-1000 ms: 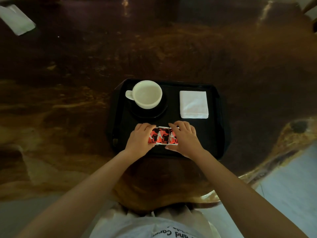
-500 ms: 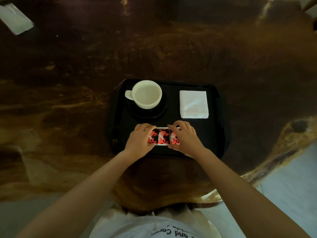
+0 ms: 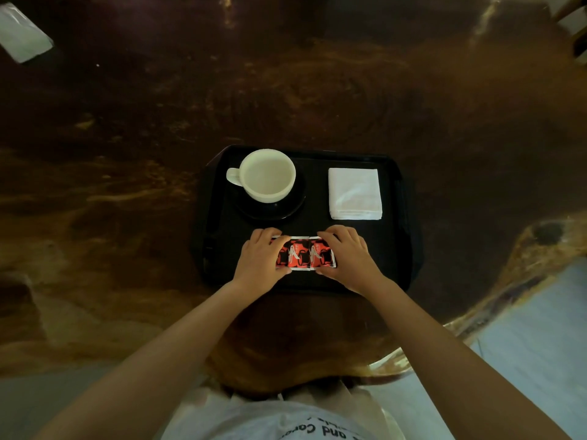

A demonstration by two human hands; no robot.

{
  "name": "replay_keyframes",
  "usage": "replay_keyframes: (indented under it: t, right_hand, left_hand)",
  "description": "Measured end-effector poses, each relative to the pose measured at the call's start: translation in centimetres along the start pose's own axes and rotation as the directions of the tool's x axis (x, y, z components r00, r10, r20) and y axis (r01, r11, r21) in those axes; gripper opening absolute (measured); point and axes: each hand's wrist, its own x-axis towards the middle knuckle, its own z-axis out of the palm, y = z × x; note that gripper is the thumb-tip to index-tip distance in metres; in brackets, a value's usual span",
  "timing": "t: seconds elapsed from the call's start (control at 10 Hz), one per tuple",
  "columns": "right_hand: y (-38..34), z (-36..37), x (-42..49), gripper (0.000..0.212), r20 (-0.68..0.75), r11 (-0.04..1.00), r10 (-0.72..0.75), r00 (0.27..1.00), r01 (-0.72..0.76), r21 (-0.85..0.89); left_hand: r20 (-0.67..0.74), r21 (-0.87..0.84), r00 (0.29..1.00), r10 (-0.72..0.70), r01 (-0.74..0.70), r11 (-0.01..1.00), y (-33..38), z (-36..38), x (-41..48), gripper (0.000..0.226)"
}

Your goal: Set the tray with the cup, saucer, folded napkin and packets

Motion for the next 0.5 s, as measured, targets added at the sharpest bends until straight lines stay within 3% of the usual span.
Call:
replay_keyframes:
  t: [0.4, 0.5]
  right_hand:
    - [-0.4, -0.5, -0.4, 0.078, 0.022, 0.998, 0.047, 0.999, -0.048, 0.04]
    - [-0.1, -1.5, -0.7, 0.072, 0.018, 0.992, 0.109, 0.994, -0.11, 0.061]
  left_hand:
    - [-0.008, -0.028, 1.0, 0.004, -0.004, 1.0, 0.2, -0.6, -0.2, 0.067]
    - [-0.06, -0.079, 0.998, 0.011, -0.015, 0.997, -0.4, -1.3, 0.0, 0.056]
